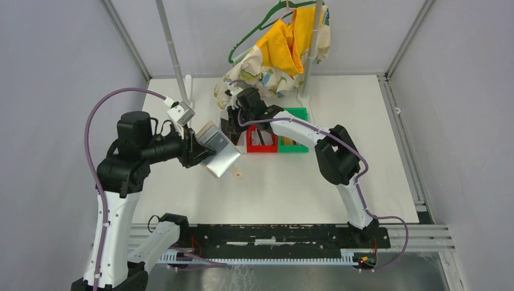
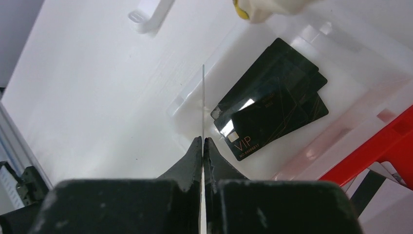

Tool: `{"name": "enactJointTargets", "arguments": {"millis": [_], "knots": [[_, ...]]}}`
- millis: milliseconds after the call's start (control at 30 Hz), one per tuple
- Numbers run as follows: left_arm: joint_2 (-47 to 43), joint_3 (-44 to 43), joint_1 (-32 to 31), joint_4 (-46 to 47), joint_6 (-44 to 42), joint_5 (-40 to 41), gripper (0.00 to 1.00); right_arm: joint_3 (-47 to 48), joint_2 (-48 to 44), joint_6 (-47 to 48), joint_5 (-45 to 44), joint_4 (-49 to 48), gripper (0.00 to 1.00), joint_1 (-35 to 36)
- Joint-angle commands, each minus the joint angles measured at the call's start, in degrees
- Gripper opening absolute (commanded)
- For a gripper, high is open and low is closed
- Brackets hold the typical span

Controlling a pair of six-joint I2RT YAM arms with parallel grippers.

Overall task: Take the credit cards out of the card holder
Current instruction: Place the credit card in the storage box.

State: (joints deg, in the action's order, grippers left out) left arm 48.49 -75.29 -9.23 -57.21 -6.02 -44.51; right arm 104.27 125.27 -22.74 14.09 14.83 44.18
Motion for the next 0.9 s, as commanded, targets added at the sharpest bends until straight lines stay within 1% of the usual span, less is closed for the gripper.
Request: {"name": "enactJointTargets", "arguments": {"millis": [0, 67, 167, 400, 467, 500, 600, 667, 767, 867], "knots": [[-0.01, -2.15, -0.06, 2.98, -1.71, -3.55, 0.05, 2.02, 0.85, 2.73, -6.96, -0.7, 0.0, 0.55], [-0.13, -2.16, -0.1, 2.98, -1.63, -3.51, 0.05, 0.9, 0.76, 3.16, -7.32, -2.0, 0.0, 0.53], [-0.17, -2.35, -0.16, 2.98, -1.63, -3.54, 0.06, 0.34, 1.32, 3.98, -6.8, -2.99, 0.04, 0.55], [-0.24, -2.93, -0.11, 3.02, -1.13, -4.45, 0.06, -2.73, 1.11, 5.21, -6.38, -7.0, 0.08, 0.54], [-0.19, -3.11, -0.13, 3.01, -1.14, -4.52, 0.06, -3.02, 1.24, 5.7, -6.01, -7.52, 0.11, 0.54], [-0.23, -3.11, -0.09, 3.06, -1.1, -4.53, 0.06, -3.18, 1.07, 5.94, -6.0, -7.66, 0.15, 0.55], [-0.22, -2.95, -0.08, 3.16, -1.1, -4.53, 0.06, -4.25, 0.05, 7.02, -7.01, -8.1, 0.33, 0.62], [-0.23, -2.82, -0.08, 3.16, -1.0, -4.67, 0.06, -6.5, -2.26, 8.27, -8.82, -9.33, 0.42, 1.04], [-0.24, -2.44, -0.09, 3.32, -0.93, -4.84, 0.06, -12.22, -7.92, 8.82, -11.14, -13.27, 0.45, 1.34], [-0.09, -2.32, -0.11, 3.59, -0.73, -4.88, 0.06, -18.11, -13.76, 8.84, -11.46, -17.16, 0.48, 1.59]]}}
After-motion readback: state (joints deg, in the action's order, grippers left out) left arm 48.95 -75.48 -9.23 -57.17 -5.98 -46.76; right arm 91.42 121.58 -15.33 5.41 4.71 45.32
